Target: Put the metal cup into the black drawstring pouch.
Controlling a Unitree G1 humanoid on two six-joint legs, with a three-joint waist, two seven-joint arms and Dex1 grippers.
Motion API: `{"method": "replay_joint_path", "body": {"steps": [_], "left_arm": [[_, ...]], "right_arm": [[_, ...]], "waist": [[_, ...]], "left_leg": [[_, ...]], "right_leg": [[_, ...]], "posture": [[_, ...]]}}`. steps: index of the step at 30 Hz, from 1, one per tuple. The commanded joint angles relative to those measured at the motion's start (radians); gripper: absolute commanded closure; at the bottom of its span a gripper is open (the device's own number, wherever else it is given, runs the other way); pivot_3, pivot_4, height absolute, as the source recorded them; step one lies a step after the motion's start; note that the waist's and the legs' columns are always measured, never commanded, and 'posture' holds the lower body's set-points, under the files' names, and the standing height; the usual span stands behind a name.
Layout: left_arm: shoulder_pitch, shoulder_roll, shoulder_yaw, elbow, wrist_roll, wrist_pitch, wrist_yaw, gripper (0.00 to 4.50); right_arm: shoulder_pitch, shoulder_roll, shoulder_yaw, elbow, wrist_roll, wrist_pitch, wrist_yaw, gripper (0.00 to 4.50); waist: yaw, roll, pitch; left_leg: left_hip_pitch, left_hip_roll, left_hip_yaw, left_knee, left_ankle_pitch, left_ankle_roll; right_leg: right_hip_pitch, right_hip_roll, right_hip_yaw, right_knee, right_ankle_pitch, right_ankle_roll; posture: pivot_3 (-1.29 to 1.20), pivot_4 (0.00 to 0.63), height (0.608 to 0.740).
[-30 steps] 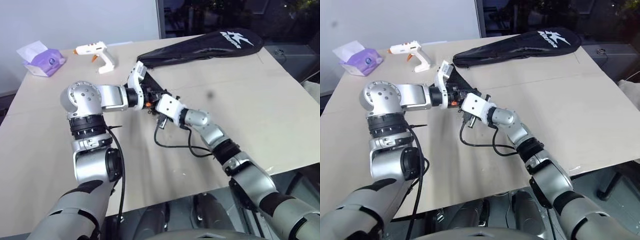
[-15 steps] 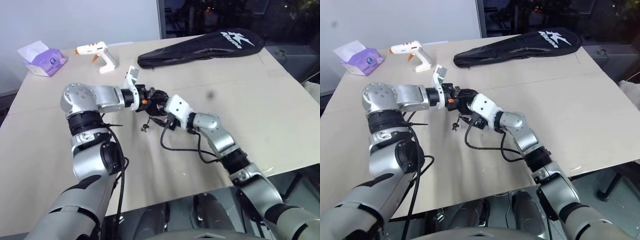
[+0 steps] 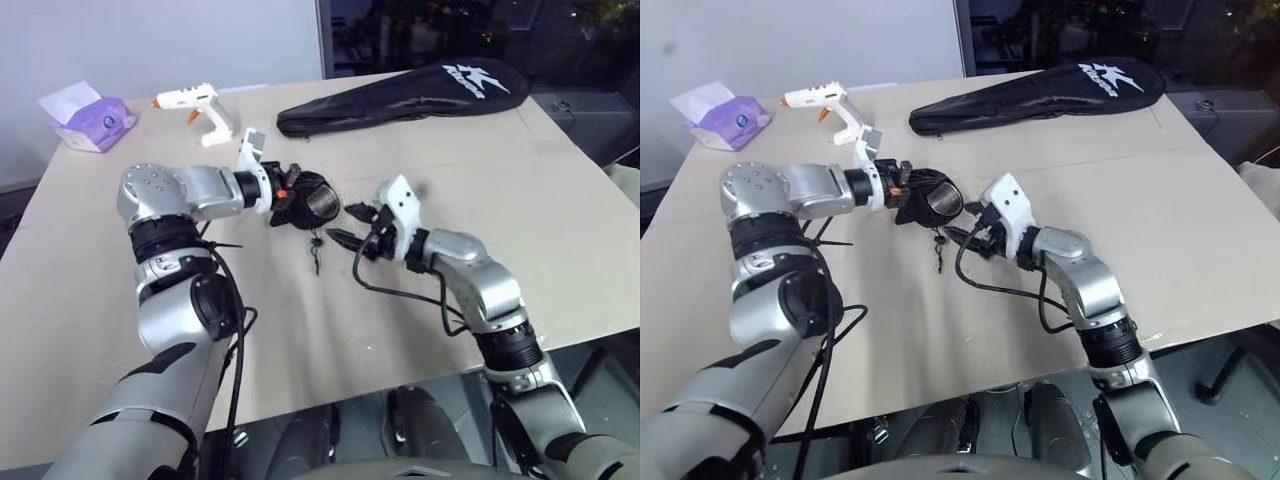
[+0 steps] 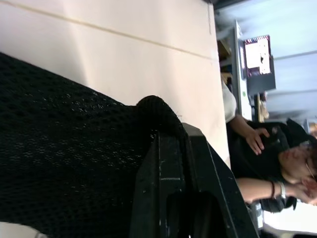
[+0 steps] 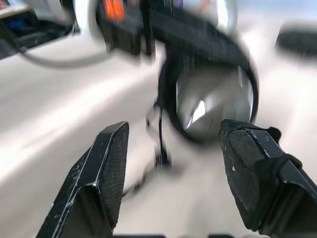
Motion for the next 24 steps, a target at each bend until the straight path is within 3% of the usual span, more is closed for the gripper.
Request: {"method": "replay_joint_path", "body": {"steps": [1, 5, 18, 20, 24], "left_arm": [[-0.031, 0.019, -0.004, 0.008, 0.006, -0.009, -0.006, 4.5], [-0.03, 0.024, -0.013, 0.006, 0.01, -0.013, -0.01, 4.5], [-0.042, 0.03, 0.039, -0.011, 0.002, -0.037, 0.013, 4.5], [-0.043, 0.036, 0.048, -0.011, 0.0, -0.036, 0.017, 4.5], [-0.033, 0.041, 0.048, -0.023, 0.0, -0.035, 0.011, 4.5]], "right_arm": [[-0.028, 0.07, -0.012, 0.088, 0.022, 0.0, -0.056, 1.49], [-0.084, 0.139, -0.005, 0.273, -0.009, -0.094, -0.09, 1.49], [-0.163, 0.261, 0.061, 0.572, -0.074, -0.25, -0.087, 1.49], [-0.168, 0.265, 0.062, 0.603, -0.092, -0.293, -0.105, 2.0], [-0.17, 0.236, 0.075, 0.621, -0.135, -0.362, -0.115, 3.44]], "waist": [[0.0, 0.0, 0.0], [0.003, 0.0, 0.0], [0.005, 0.0, 0.0], [0.0, 0.0, 0.0], [-0.008, 0.0, 0.0]], "left_leg": [[0.0, 0.0, 0.0, 0.0, 0.0, 0.0], [0.0, 0.0, 0.001, 0.0, 0.0, 0.0], [0.0, 0.0, 0.0, -0.001, 0.0, 0.0], [0.0, 0.0, 0.0, -0.001, 0.0, 0.0], [0.0, 0.0, 0.0, -0.001, 0.0, 0.0]], "right_leg": [[0.0, 0.0, 0.0, 0.0, 0.0, 0.0], [0.0, 0.0, 0.001, 0.0, 0.0, 0.0], [0.0, 0.0, 0.0, 0.0, 0.0, 0.0], [0.0, 0.0, 0.0, 0.0, 0.0, 0.0], [0.0, 0.0, 0.0, 0.0, 0.0, 0.0]], "posture": [[0.0, 0.15, 0.74], [0.0, 0.15, 0.74], [0.0, 0.15, 0.74], [0.0, 0.15, 0.74], [0.0, 0.15, 0.74]]}}
